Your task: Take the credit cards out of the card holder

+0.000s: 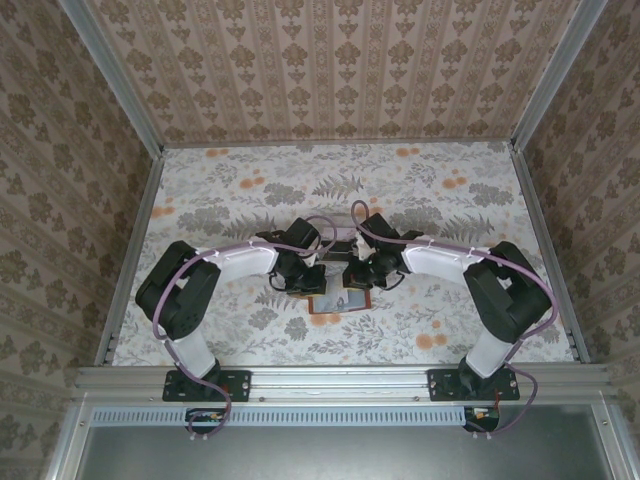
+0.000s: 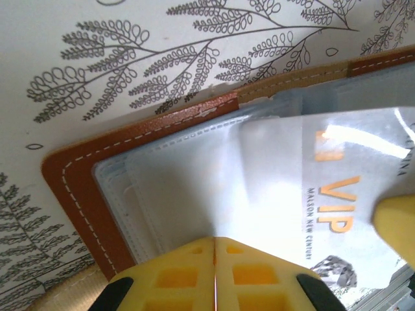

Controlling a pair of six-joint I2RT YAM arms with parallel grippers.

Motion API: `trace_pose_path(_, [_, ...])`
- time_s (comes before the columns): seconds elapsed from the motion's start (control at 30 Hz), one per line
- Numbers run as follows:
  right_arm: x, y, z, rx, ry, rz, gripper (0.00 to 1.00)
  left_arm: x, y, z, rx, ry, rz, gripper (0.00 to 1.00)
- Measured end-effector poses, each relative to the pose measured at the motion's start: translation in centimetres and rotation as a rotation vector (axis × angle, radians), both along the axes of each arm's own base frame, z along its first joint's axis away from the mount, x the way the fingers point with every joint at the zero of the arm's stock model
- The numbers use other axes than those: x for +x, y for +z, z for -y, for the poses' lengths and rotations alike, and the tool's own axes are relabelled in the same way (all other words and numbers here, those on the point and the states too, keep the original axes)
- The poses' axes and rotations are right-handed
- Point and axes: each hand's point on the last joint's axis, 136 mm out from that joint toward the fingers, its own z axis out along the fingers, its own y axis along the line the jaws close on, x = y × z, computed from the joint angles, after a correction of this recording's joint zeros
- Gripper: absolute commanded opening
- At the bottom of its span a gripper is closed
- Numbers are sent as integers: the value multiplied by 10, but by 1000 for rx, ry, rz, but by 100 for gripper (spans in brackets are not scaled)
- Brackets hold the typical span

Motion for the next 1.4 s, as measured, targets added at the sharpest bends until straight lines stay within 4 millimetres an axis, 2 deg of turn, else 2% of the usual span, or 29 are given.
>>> trace_pose_path(0.4, [3,1,18,-110,10,42,8,2,0,-2,1,6,-1,9])
trace_pose_path(0.67, [2,3,13,-86,14,37,16,2,0,-2,1,6,-1,9])
trace_pose_path(0.83, [0,6,5,-55,11,26,16,2,0,-2,1,6,-1,10])
trace_pose_path(1.23, [-4,7,2,-41,4,10,7,2,0,-2,1,7,0,10])
trace_pose_path(1.4, [-4,15,6,-55,4,35,4,4,1,-3,0,10,9,11])
